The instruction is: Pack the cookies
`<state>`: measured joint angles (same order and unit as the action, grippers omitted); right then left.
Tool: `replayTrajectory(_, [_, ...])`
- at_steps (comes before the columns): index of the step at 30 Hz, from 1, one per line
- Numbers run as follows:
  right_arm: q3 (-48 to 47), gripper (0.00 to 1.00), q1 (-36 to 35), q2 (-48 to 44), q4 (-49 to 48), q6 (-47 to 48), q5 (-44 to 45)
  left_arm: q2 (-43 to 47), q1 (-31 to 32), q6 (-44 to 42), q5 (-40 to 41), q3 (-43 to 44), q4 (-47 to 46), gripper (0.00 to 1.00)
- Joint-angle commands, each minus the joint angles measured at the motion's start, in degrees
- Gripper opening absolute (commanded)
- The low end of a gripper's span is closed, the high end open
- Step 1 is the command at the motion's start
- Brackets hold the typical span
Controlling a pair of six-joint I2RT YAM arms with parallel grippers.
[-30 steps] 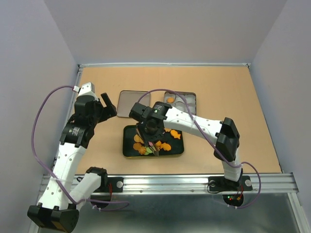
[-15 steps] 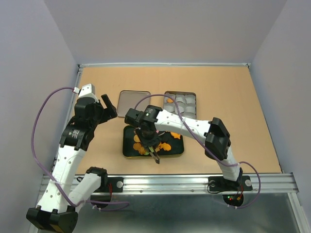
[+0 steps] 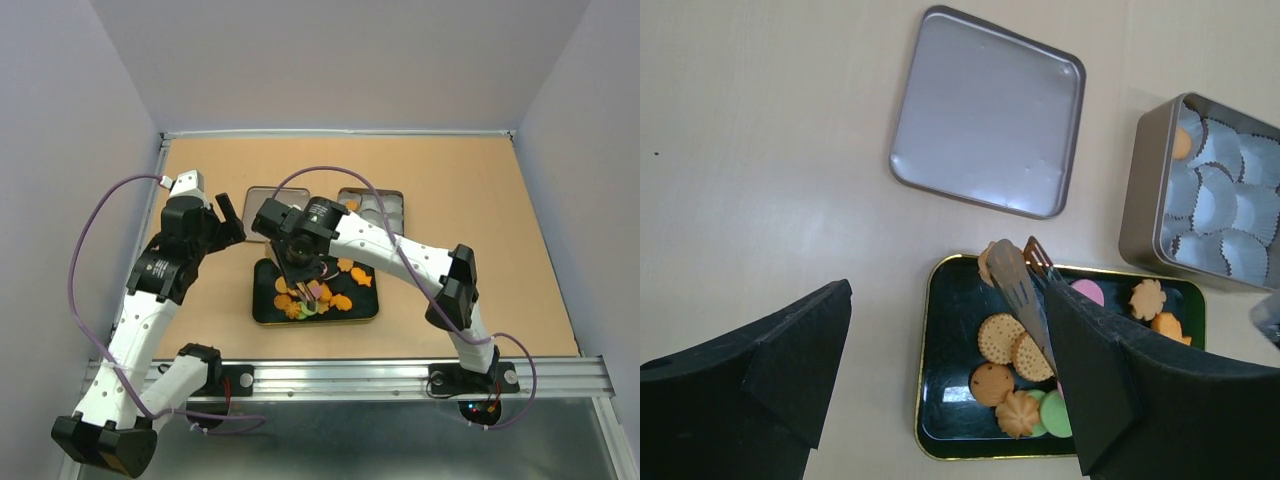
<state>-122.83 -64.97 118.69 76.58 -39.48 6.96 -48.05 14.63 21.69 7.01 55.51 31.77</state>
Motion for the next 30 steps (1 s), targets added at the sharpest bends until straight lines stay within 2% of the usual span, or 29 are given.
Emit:
replayTrajectory(1, [-4.4,0.31,-0.4,-5.7,3.0,-2.6,4.3,-0.7,0.7,-1.0,1.3,4.2,0.0,0.89])
replayTrajectory(6, [-2.4,0.31,1.2,-10.1,2.9,-3.3,10.2,-2.3,1.0,-1.0,1.0,5.7,0.2,0.89])
replayTrajectory(15, [4.0,0.29,15.4,-17.1,2.7,2.9,11.4,-5.1,1.4,-0.5,-0.2,8.0,-0.3,0.89])
replayTrajectory(21, [13.3,0.29,18.0,-20.0,1.1,3.4,10.4,-6.4,1.4,-0.7,-0.1,9.3,-0.5,0.89])
replayTrajectory(30, [21.0,0.28,19.3,-21.8,-4.9,2.7,4.8,-7.3,1.5,-0.4,-0.5,9.7,-0.9,0.89])
